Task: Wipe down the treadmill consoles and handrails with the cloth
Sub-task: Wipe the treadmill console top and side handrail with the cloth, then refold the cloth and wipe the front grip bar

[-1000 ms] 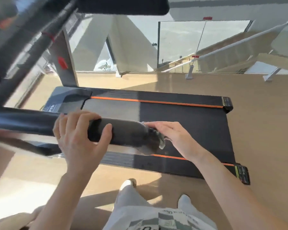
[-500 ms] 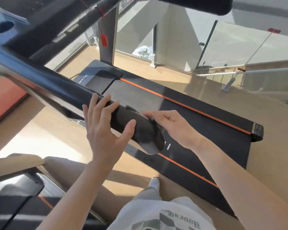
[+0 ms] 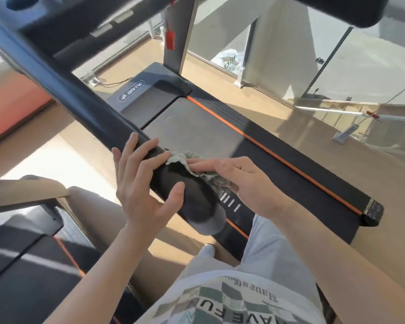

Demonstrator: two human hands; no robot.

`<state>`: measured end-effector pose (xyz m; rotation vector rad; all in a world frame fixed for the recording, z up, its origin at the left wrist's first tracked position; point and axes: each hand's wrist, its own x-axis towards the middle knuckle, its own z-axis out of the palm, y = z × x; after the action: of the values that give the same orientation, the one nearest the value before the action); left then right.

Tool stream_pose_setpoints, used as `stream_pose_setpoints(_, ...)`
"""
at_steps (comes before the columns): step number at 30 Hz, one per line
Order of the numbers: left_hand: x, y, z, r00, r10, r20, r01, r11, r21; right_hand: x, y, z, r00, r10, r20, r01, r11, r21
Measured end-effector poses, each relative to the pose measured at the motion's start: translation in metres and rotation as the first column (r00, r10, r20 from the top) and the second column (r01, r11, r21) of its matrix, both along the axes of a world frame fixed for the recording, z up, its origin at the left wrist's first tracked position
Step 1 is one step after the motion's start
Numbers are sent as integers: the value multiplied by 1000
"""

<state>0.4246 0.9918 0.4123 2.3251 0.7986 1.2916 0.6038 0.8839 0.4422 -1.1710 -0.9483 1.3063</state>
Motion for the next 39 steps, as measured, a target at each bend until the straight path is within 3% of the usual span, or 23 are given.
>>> stream_pose_setpoints(7, -8, 1, 2, 996, -1, -85, -3, 998, -56, 22, 20, -13, 959, 260, 109, -250, 964, -95)
stream_pose_setpoints(15, -1, -26, 51, 954, 113, -278, -235, 857, -459, 46, 32, 1, 798, 526, 293, -380, 817, -434)
stream_pose_setpoints(20, 10, -30, 72, 923, 181, -339, -352, 751, -558, 35, 36, 54, 851, 484, 203, -385, 839, -384)
stream_pose_setpoints(23, 15, -30, 79, 904, 209, -374, -402, 714, -573, 28, 53, 73, 843, 525, 117, -447, 804, -392)
stream_pose_setpoints(28, 24, -31, 83, 889, 264, -374, -446, 687, -574, 33, 110, 67, 739, 668, 88, -533, 659, -530)
stream_pose_setpoints(32, 28, -30, 83, 891, 290, -349, -449, 673, -588, 45, 127, 68, 674, 726, -133, -595, 427, -681)
stream_pose_setpoints(34, 29, -29, 85, 888, 308, -341, -458, 648, -609, 52, 123, 64, 630, 757, -171, -620, 359, -698)
stream_pose_setpoints(36, 30, -29, 88, 883, 338, -325, -469, 631, -618, 55, 121, 62, 631, 763, -143, -613, 377, -694)
stream_pose_setpoints(39, 28, -23, 92, 849, 458, -264, -508, 569, -646, 52, 134, 64, 721, 691, -46, -546, 527, -652)
